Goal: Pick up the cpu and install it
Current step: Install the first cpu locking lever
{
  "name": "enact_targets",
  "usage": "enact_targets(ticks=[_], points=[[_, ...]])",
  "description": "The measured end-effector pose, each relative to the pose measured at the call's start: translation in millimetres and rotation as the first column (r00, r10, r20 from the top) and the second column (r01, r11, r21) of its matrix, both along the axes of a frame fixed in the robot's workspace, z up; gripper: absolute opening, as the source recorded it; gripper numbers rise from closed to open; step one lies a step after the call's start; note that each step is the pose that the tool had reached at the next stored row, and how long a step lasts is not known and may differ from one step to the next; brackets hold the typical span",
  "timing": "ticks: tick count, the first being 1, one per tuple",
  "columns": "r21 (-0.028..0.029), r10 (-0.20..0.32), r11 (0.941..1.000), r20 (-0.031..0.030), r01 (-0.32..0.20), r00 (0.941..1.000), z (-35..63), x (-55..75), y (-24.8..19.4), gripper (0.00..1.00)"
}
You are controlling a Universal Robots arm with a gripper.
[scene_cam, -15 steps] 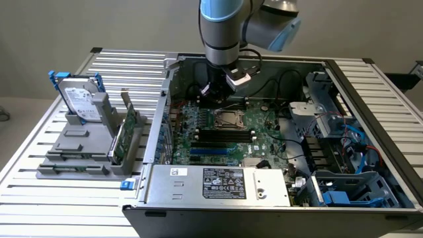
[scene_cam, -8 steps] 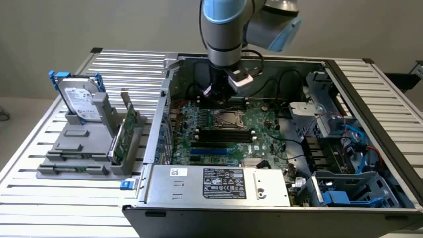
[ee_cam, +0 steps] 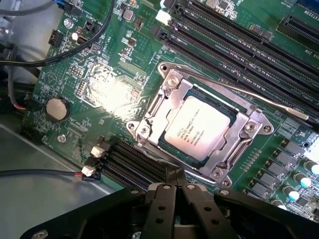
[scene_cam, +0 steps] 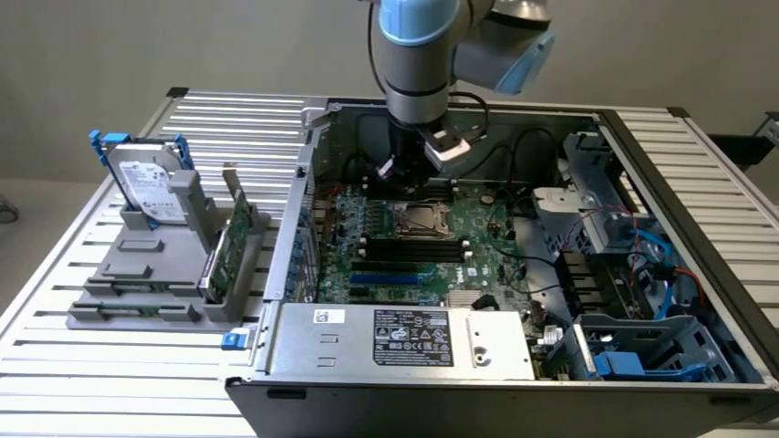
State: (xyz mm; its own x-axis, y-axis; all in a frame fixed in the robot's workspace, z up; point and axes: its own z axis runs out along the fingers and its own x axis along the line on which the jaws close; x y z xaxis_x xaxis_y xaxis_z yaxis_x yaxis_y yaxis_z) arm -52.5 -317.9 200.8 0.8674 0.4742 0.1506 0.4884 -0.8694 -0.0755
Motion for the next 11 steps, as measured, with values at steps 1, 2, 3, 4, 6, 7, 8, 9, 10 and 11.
enact_targets(ticks=[1,2,3,4,6,7,8,9,10,11], points=[[0.0,0.0,1.0,0.0,0.0,1.0,-0.3,0.4,0.0,0.11],[0.0,0.0,1.0,0.0,0.0,1.0,-0.6,0.9,0.0,0.11],[-0.0002,0.0,1.0,-0.0002,0.0,1.0,-0.9,1.4,0.0,0.11],[-0.0002,0.0,1.0,-0.0001,0.0,1.0,-1.2,1.8,0.0,0.11],[-0.0001,0.0,1.0,-0.0001,0.0,1.0,-1.7,2.7,0.0,0.11],[-0.0001,0.0,1.0,-0.0001,0.0,1.0,-2.0,3.1,0.0,0.11],[-0.0001,0.0,1.0,-0.0001,0.0,1.0,-2.3,3.6,0.0,0.11],[-0.0002,0.0,1.0,-0.0001,0.0,1.0,-2.5,4.1,0.0,0.11],[-0.0001,0.0,1.0,-0.0002,0.0,1.0,-2.8,4.6,0.0,0.11],[-0.0003,0.0,1.0,-0.0003,0.0,1.0,-3.0,5.1,0.0,0.11]])
